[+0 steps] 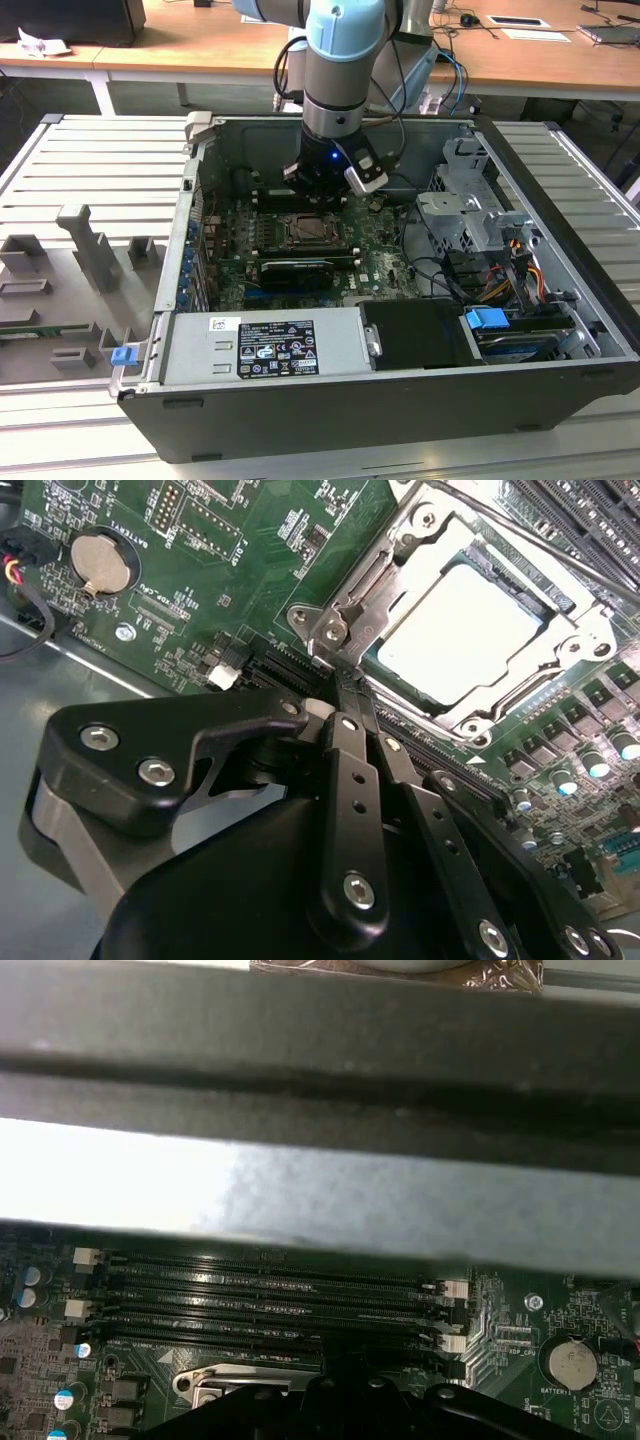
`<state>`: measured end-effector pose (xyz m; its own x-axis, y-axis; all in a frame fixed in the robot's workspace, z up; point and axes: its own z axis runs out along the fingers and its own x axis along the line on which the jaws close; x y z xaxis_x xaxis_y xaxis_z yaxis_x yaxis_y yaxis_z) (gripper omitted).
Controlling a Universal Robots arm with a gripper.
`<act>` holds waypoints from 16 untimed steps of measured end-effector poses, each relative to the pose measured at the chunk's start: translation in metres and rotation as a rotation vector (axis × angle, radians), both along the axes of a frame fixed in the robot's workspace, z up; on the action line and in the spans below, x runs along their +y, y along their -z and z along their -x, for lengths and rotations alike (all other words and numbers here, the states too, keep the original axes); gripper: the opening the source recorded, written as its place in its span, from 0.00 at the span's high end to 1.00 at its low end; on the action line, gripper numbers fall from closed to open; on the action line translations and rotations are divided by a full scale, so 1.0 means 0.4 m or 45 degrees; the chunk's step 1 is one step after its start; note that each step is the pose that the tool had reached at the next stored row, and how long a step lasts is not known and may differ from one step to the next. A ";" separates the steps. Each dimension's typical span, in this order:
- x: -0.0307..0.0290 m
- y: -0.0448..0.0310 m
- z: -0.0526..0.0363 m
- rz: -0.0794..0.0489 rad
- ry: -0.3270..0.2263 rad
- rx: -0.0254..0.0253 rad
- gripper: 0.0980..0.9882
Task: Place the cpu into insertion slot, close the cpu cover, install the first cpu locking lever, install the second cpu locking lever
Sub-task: 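Install the first cpu locking lever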
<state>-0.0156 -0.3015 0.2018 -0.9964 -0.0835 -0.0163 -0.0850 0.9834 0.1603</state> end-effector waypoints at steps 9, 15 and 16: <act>0.000 0.002 0.000 -0.020 0.001 0.0000 0.99; -0.003 -0.022 0.000 -0.020 0.000 0.0001 0.99; -0.004 -0.022 0.000 -0.019 0.000 0.0002 0.99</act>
